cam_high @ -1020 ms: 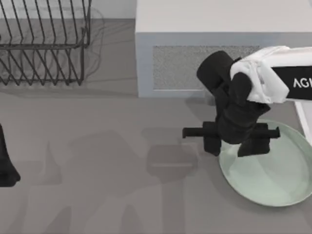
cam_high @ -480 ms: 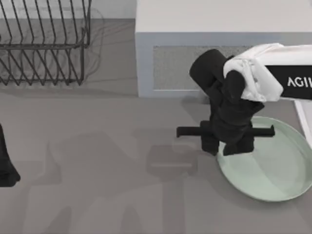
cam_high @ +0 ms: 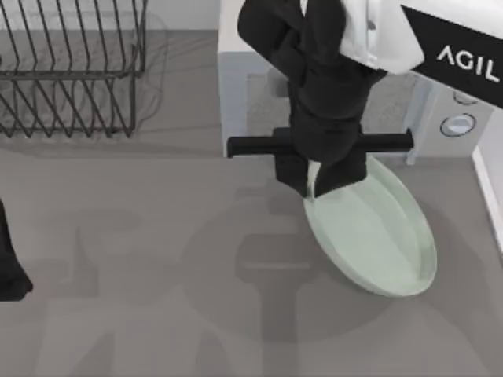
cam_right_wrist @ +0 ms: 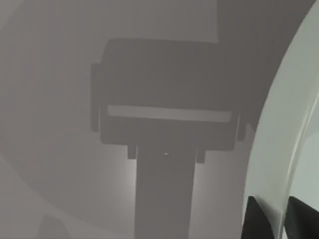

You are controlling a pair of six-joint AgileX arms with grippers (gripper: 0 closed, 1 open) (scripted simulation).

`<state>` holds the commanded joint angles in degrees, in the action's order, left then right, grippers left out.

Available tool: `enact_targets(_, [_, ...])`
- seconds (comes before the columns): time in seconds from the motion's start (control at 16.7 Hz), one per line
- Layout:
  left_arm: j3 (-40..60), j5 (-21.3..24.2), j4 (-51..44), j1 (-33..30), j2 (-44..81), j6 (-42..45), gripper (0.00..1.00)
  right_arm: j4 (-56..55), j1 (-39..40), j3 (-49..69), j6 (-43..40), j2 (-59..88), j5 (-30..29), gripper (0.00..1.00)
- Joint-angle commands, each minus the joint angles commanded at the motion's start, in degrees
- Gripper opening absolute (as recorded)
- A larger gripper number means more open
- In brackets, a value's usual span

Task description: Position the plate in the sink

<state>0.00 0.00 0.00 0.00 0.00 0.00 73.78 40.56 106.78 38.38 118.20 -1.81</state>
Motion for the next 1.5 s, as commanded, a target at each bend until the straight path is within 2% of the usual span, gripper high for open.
enact_targets(0.24, [0.0,0.0,0.0,0.0,0.0,0.0,1.0,18.03,-3.18,19.25,-1.7,0.43,0.2,0.0])
enact_targets(0.48, [0.0,0.0,0.0,0.0,0.0,0.0,1.0,28.31,-7.95,29.53,-4.64,0.26,0.66,0.0])
enact_targets(1.02, [0.0,0.0,0.0,0.0,0.0,0.0,1.0,31.45,-9.96,32.03,-5.58,-0.7,0.65,0.0])
enact_targets(1.26, [0.0,0.0,0.0,0.0,0.0,0.0,1.0,35.42,-18.58,37.89,-9.51,1.39,-0.73,0.0])
enact_targets(1.5, [0.0,0.0,0.0,0.0,0.0,0.0,1.0,36.21,-31.47,46.39,-18.41,10.66,-2.2,0.0])
